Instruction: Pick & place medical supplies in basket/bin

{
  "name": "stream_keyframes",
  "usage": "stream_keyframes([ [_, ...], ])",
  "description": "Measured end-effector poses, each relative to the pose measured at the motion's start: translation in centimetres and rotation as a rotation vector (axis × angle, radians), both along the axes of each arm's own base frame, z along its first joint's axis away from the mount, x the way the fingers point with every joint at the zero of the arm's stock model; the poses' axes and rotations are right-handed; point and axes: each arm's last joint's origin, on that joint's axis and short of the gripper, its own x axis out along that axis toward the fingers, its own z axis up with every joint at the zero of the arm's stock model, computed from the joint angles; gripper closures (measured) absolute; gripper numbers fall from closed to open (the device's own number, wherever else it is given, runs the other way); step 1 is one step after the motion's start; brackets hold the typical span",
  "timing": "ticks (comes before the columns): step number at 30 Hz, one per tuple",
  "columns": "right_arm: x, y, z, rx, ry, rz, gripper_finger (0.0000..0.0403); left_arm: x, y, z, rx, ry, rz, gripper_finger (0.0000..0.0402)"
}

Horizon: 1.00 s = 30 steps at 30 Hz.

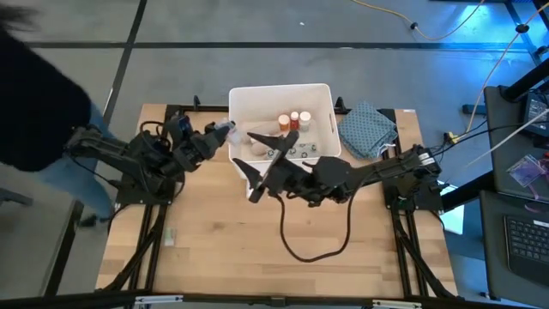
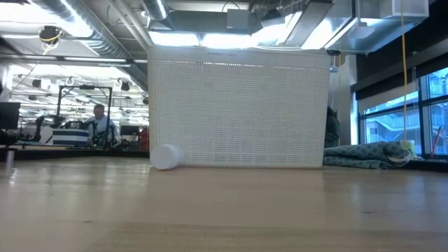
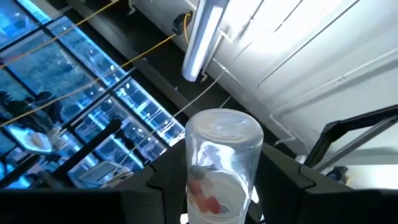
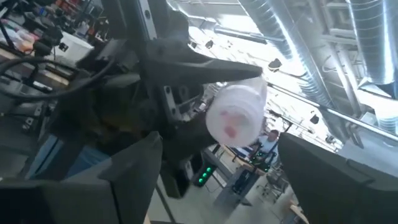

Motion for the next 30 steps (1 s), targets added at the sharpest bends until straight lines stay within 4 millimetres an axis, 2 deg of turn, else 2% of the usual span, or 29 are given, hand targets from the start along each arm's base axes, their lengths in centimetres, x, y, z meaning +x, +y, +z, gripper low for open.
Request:
stream_keyframes([
  [10, 0.4, 0.1, 0.2, 0.018, -0.018, -0.009, 0.0095, 0.5, -0.2, -0.2, 0.004, -0.005, -0.013, 0.0248],
  [25, 0.7, -1.1, 0.5, 0.047, -0.077, 0.041, 0.0096, 0.9, -0.4, -0.5, 0.024, 0.005, -0.031, 0.025],
  [30, 0.7, -1.3, 0.5, 0.048, -0.077, 0.036, 0.0119, 0.9, -0.3, -0.5, 0.032, 0.006, -0.026, 0.0247],
])
